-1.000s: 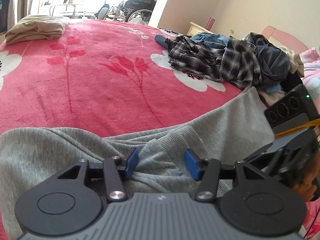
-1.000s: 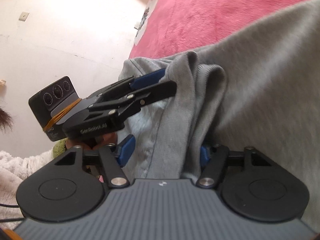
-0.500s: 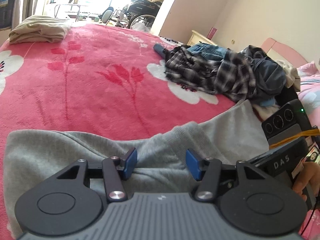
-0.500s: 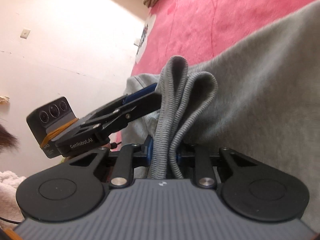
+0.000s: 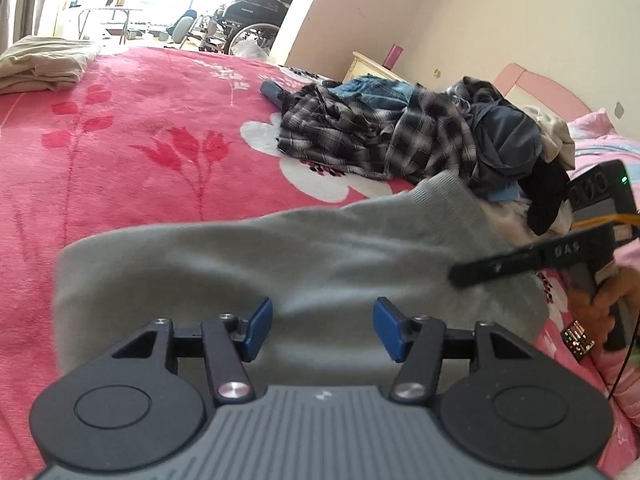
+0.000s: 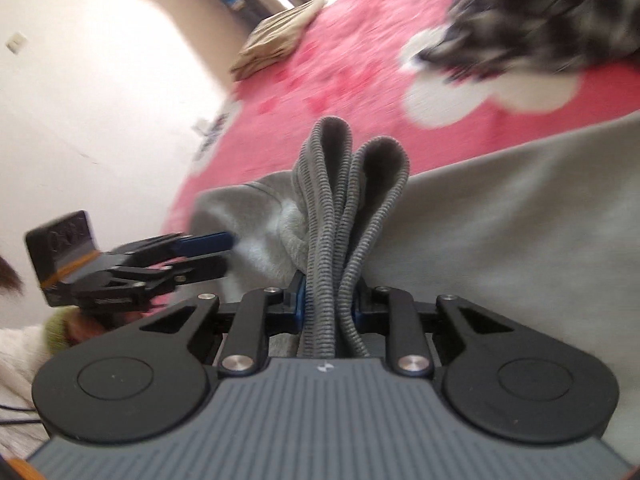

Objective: Fold clothes
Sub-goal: 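Fold the held edge over with the right gripper, then open the right gripper and lift both grippers off the sweatpants, then move both open grippers to the folded sweatpants edge, then grasp the sweatpants edge with the right gripper while the left gripper grasps beside it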

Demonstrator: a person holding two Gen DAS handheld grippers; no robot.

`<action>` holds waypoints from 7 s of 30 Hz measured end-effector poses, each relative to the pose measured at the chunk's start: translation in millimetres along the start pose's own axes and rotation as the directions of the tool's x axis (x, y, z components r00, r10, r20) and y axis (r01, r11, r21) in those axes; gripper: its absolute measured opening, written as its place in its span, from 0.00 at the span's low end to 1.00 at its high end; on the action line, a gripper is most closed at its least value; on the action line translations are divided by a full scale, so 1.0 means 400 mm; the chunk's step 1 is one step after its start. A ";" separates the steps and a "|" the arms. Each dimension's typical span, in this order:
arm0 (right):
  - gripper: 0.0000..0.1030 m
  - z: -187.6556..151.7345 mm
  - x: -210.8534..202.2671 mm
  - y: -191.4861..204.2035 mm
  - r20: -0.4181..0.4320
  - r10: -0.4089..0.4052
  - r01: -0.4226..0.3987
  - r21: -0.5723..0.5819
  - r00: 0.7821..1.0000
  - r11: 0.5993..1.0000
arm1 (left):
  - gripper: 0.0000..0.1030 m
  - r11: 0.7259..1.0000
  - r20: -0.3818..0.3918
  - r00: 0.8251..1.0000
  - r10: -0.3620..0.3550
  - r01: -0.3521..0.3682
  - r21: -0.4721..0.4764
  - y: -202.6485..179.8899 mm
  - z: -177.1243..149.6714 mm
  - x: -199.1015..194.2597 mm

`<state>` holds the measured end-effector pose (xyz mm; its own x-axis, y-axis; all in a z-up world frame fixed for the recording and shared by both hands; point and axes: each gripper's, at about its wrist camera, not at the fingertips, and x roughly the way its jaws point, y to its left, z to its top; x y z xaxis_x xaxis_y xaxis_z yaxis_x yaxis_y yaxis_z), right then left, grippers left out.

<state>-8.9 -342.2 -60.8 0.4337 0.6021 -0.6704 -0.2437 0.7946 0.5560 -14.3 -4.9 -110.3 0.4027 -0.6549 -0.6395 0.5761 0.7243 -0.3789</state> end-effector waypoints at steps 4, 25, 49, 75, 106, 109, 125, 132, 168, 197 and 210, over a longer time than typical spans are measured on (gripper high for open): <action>0.18 0.011 -0.062 -0.044 0.054 -0.127 0.129 -0.041 0.990 0.991 | 0.56 1.000 -0.018 1.000 -0.003 0.003 0.011 -0.023 0.009 0.036; 0.18 0.045 -0.256 -0.355 0.112 -0.416 0.420 -0.005 0.902 0.908 | 0.55 0.997 -0.083 0.996 -0.043 0.048 0.067 -0.098 0.033 0.148; 0.52 0.033 -0.292 -0.345 0.273 -0.524 0.509 0.129 0.807 0.851 | 0.56 1.000 -0.044 0.999 0.002 -0.003 -0.005 -0.030 0.045 0.106; 0.35 0.050 0.001 -0.018 0.170 -0.221 0.225 -0.007 0.960 0.974 | 0.57 0.959 -0.162 0.986 0.045 -0.088 -0.269 0.175 0.113 0.149; 0.29 -0.296 0.197 0.397 -0.006 -0.181 0.109 -0.778 0.983 0.618 | 0.38 0.974 -0.194 0.981 0.005 -0.049 -0.222 0.157 0.086 0.129; 0.42 -0.256 0.121 0.350 -0.012 -0.075 0.053 -0.606 0.997 0.794 | 0.40 0.988 -0.118 0.991 0.070 -0.085 -0.125 0.122 0.097 0.074; 0.99 -0.243 -0.209 0.148 0.378 -0.374 0.395 0.022 0.847 0.918 | 0.62 0.914 -0.311 0.950 0.005 0.122 0.387 -0.254 0.164 0.084; 0.99 -0.268 -0.181 0.107 0.349 -0.475 0.458 0.135 0.808 0.879 | 0.73 0.915 -0.279 0.957 -0.080 0.182 0.361 -0.319 0.045 0.088; 0.99 -0.319 -0.160 0.157 0.287 -0.531 0.552 0.007 0.798 0.834 | 1.00 0.948 -0.175 0.976 0.133 -0.074 0.310 -0.347 -0.090 0.047; 0.60 -0.327 -0.116 0.167 0.151 -0.465 0.478 -0.065 0.872 0.876 | 0.86 0.925 -0.169 0.976 0.134 -0.062 0.375 -0.368 -0.119 0.055; 0.14 -0.331 -0.077 0.119 0.059 -0.333 0.331 0.043 0.941 0.943 | 0.68 0.829 -0.182 0.979 0.088 0.029 0.559 -0.397 -0.149 0.108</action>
<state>-148.8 -312.5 -78.9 0.5403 0.2977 -0.7871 -0.0488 0.9449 0.3238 -130.8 -135.3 -117.6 0.3157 -0.5379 -0.7817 0.8867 0.4606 0.0411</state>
